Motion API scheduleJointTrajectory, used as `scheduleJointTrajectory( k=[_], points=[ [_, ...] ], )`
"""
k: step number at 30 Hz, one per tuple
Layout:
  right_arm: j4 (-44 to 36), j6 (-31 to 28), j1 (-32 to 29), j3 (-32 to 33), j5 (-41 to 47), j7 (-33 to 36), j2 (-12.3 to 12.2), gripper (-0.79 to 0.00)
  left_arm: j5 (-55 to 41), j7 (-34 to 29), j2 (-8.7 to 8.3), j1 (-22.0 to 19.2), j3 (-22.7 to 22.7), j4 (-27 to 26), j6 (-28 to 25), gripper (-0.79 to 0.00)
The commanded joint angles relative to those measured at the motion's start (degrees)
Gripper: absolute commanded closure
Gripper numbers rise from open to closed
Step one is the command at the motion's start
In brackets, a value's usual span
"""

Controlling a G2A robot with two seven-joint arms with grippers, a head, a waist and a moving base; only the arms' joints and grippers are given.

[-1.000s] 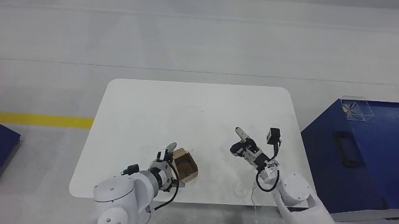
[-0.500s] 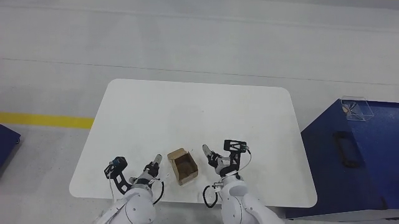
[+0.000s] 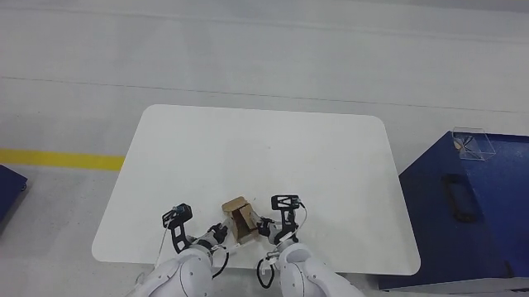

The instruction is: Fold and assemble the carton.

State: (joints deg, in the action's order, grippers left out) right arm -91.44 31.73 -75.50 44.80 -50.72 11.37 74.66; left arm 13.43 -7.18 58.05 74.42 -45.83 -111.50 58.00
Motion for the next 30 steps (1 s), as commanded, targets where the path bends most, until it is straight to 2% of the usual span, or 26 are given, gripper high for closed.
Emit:
scheduleJointTrajectory(
  k=[1,5,13,18,22,25,30],
  points=[
    [0.9,0.0,0.3,-0.2,-0.2,0.2,0.3,-0.785,1.8,-1.0,0.54,-0.4,0.6,1.2,0.0,-0.785],
    [2.7,0.1,1.0,-0.5,0.1,-0.1,1.0,-0.785,4.5,-3.6,1.85,-1.5,1.2,4.0,0.0,-0.785],
    [5.4,1.6,2.1,-0.5,-0.5,-3.2,2.4,-0.785,8.5,-6.2,5.52,-2.0,1.6,7.6,0.0,-0.785],
    [7.4,2.5,4.0,-0.1,-1.1,-5.3,3.3,-0.785,7.8,-5.6,8.07,-0.6,-0.2,6.7,0.0,-0.785],
    [7.0,2.0,4.0,0.9,1.2,-10.4,4.1,-0.785,5.9,-2.3,9.8,1.8,-2.8,4.1,0.0,-0.785],
    [4.8,-1.3,1.8,2.2,2.6,-14.8,4.2,-0.785,2.7,2.7,11.08,4.8,-6.3,0.2,0.0,-0.785],
    [-0.1,-9.2,-4.5,5.4,1.4,-14.1,2.7,-0.785,-6.0,12.6,13.44,9.2,-12.6,-5.0,0.0,-0.785]
  ],
)
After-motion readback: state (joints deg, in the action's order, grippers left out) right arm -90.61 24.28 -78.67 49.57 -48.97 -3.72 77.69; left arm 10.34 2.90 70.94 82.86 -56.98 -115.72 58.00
